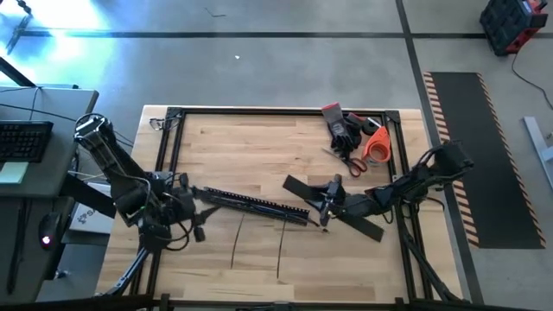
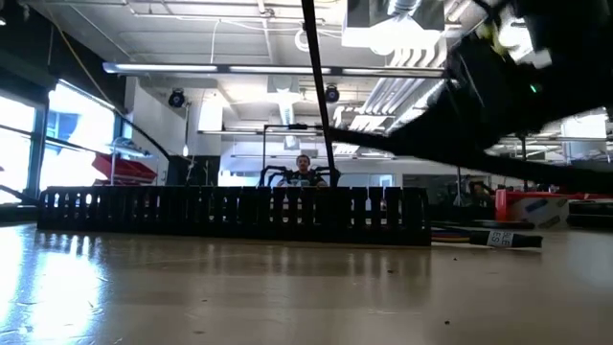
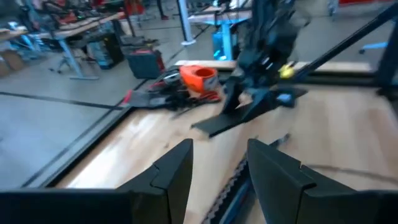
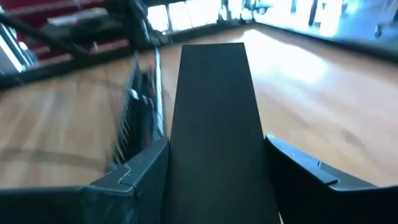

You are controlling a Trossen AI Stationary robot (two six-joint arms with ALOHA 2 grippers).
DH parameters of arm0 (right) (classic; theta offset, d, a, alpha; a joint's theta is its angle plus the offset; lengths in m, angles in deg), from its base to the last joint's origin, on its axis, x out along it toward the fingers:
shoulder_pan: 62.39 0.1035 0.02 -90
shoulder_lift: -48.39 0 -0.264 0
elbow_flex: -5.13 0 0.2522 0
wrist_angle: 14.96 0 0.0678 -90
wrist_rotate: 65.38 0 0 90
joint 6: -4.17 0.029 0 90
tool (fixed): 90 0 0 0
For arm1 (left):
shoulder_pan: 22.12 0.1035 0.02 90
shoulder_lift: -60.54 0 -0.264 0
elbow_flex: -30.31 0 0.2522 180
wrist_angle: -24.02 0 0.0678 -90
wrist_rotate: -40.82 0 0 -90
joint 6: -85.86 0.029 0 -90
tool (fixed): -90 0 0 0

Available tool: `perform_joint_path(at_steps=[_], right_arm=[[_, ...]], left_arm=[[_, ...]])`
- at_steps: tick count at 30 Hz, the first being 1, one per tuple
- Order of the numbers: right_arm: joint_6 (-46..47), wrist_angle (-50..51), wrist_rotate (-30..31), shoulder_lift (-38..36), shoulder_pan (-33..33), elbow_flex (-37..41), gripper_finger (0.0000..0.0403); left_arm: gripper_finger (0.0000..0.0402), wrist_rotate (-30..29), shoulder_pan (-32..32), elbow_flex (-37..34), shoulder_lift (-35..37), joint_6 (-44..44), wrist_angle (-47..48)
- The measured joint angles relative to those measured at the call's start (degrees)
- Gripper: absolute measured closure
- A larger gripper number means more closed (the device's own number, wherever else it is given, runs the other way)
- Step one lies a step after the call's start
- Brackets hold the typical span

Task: Ziptie cables
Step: Close the black cable duct cover

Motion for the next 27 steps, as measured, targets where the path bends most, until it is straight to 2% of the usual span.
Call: perform_joint_path(at_steps=[3, 6, 9, 12, 15, 17, 19, 22, 27], right_arm=[[-2.7, 5.4, -0.4, 0.0, -0.8, -7.6, 0.0189], [-3.9, 17.0, -2.2, 1.1, -2.0, -18.1, 0.0189], [-4.1, 28.2, -4.7, 4.0, -4.0, -30.0, 0.0189], [-5.1, 34.6, -8.1, 9.5, -6.0, -41.0, 0.0189], [-6.2, 36.9, -13.5, 17.2, -8.0, -51.1, 0.0189], [-6.5, 39.2, -16.8, 22.4, -9.3, -58.1, 0.0189], [-6.6, 43.6, -18.0, 27.1, -10.4, -65.3, 0.0189], [-6.6, 51.4, -18.8, 33.6, -11.7, -75.3, 0.0189], [-7.2, 61.8, -20.3, 42.7, -12.7, -89.2, 0.0189]], left_arm=[[0.0266, -0.7, -0.2, -0.8, 0.3, -4.5, 5.8], [0.0267, -0.8, 0.2, -0.9, 0.2, -9.1, 11.9], [0.0277, -0.4, 0.9, -0.9, 0.9, -9.6, 16.1], [0.0313, -0.4, 1.0, -0.9, 2.9, -10.0, 19.6], [0.0374, -1.2, 1.0, -0.5, 6.3, -7.6, 22.7], [0.0393, -0.1, 1.1, 0.4, 9.5, -6.0, 24.6], [0.0394, 1.5, 1.6, 0.9, 12.9, -4.6, 25.7], [0.0400, 7.8, 2.0, 0.7, 17.8, -3.7, 25.9], [0.0401, 13.1, 0.5, -4.9, 21.9, -11.6, 25.9]])
